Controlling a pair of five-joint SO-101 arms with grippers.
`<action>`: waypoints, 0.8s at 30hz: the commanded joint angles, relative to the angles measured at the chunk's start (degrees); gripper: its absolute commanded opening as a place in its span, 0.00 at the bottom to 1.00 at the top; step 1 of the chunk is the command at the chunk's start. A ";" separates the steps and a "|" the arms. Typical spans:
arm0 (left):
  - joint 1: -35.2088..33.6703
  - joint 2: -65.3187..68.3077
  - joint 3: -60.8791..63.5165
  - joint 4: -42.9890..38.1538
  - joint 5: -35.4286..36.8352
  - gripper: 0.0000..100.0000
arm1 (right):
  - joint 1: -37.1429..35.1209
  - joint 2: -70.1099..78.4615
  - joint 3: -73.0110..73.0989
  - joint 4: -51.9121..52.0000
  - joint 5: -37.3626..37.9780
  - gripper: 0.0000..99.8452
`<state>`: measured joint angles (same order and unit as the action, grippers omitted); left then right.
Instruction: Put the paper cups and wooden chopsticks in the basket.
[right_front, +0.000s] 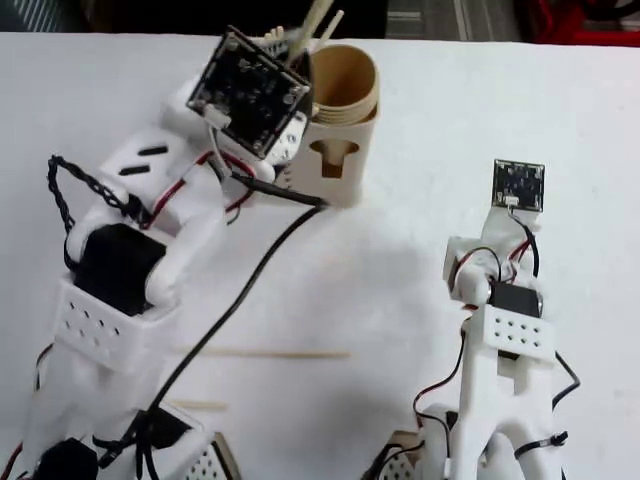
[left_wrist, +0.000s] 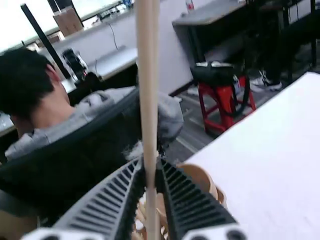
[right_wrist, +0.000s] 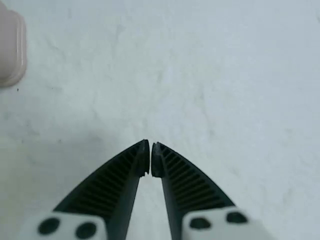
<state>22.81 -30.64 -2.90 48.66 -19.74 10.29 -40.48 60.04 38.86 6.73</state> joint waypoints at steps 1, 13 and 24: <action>0.13 0.84 -2.90 -7.74 0.62 0.02 | -0.66 -1.80 -0.35 -1.01 0.18 0.02; -3.38 16.04 -3.16 -22.51 0.70 0.02 | -0.66 -1.89 -0.44 -1.01 0.18 0.02; -8.48 24.04 -2.64 -16.44 2.20 0.02 | -0.66 -2.07 -0.53 -1.01 0.18 0.02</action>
<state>15.60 -6.99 -3.43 29.76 -19.47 10.29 -40.48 60.04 38.86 6.73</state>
